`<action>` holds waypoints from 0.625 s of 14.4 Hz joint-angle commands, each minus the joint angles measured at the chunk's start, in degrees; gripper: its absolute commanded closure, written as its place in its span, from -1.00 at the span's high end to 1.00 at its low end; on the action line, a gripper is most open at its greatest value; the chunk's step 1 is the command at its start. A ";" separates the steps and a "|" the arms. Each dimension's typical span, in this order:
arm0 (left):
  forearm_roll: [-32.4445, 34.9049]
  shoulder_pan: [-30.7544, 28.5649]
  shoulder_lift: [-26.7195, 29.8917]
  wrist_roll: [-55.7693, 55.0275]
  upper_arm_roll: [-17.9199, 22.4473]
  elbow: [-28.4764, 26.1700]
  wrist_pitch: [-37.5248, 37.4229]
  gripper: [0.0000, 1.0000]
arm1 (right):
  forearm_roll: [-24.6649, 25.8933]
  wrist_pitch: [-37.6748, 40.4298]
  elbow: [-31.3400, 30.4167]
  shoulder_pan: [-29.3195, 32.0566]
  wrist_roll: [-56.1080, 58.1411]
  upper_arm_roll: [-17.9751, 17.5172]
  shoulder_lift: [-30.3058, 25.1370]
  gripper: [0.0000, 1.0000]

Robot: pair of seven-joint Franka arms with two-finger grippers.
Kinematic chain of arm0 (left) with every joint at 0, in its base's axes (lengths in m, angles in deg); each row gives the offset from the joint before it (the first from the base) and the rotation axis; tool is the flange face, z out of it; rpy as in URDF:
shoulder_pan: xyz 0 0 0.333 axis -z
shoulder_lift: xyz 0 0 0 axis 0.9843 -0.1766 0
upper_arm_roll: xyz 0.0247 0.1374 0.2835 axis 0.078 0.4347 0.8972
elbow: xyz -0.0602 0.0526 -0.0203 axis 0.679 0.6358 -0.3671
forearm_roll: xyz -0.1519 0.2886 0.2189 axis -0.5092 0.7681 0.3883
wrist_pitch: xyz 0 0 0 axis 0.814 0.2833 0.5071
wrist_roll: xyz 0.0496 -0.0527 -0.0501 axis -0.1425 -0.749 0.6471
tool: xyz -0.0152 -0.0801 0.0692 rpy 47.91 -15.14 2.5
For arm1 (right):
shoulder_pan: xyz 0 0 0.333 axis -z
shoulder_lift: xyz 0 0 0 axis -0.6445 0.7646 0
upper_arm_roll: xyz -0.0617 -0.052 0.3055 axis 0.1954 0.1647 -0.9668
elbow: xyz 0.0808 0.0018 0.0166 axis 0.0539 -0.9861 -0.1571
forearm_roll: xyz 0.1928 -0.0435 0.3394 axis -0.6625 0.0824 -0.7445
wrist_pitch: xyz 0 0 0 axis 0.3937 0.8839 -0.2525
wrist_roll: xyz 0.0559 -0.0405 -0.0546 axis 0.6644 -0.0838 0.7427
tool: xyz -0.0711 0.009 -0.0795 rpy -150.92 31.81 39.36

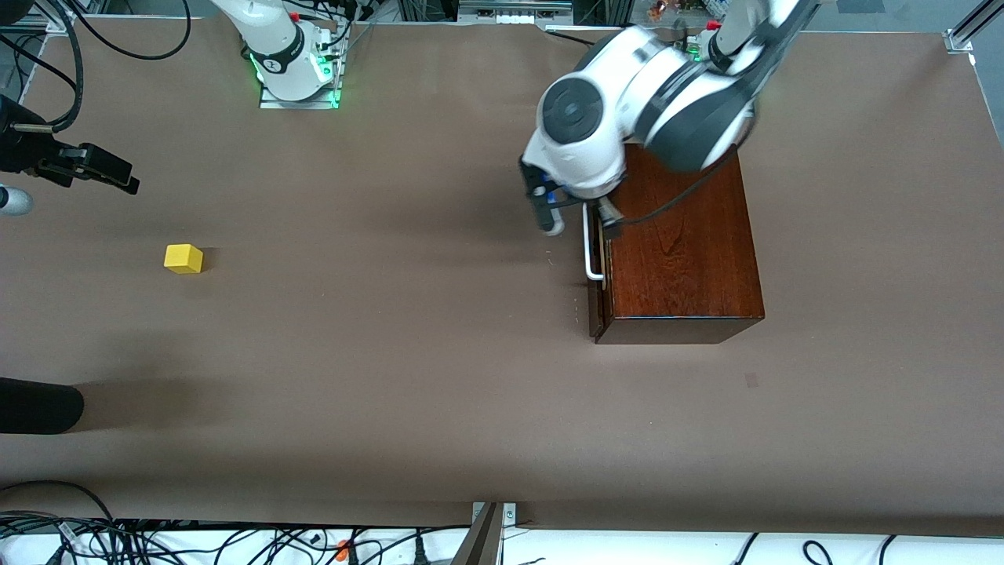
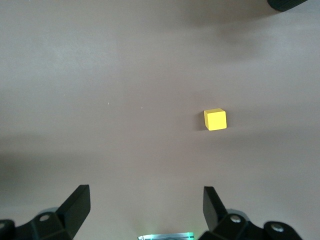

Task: Open drawer, take yellow block, close drawer
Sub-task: 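Push the drawer shut with the left gripper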

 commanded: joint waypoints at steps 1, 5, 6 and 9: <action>-1.60 -6.50 4.49 -6.61 0.08 -0.55 -1.41 1.00 | 0.18 -0.47 -1.27 1.28 -0.57 -1.07 -0.89 1.00; -1.33 -14.77 7.74 -8.48 -0.19 -0.55 -1.42 1.00 | 0.53 -3.02 -1.44 1.28 0.39 -1.07 -0.89 1.00; -1.51 -15.48 7.75 -8.83 0.25 0.32 -1.50 1.00 | 0.53 -3.11 -1.70 1.37 1.26 -1.07 -0.98 1.00; -2.04 -20.83 7.66 -9.01 0.69 5.07 -1.59 1.00 | 0.00 -2.50 -1.53 1.37 1.45 -0.98 -0.71 1.00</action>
